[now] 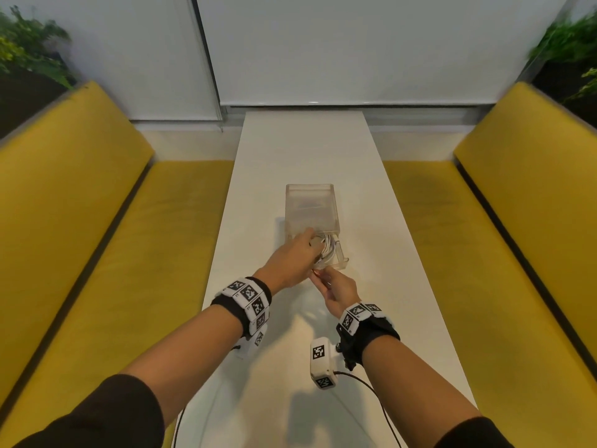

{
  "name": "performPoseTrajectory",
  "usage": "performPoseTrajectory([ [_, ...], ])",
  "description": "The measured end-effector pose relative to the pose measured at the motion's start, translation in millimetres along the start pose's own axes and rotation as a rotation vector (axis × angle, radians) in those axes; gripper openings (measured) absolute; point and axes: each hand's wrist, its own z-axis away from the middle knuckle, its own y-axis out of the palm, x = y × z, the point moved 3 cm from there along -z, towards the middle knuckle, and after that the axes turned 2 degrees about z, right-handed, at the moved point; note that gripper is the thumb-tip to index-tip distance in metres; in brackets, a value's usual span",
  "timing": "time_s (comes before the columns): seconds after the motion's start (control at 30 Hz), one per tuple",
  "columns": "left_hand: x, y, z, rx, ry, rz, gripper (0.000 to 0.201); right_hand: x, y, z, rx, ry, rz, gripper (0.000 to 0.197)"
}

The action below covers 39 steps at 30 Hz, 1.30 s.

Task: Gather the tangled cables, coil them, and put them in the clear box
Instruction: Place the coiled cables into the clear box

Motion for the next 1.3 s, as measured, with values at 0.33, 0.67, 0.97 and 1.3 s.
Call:
performPoseTrajectory([
  [0.33,0,7,15,-0.103,-0.056,0.063,0.026,0,0,8,-0.05,0.054,-0.048,0.027],
  [0.67,-4,18,15,0.002,-0.055,-0.122,0.045,3,2,12,-0.119,0.086,0.029,0.021],
  [0.97,-32,2,-13,0.051,-0.208,-0.003,0.041,4,-1,7,-0.226,0.039,0.238,0.006],
  [1.3,7,7,11,0.071,-0.268,0.336,0.038,2,8,13,-0.05,0.041,0.028,0.012],
])
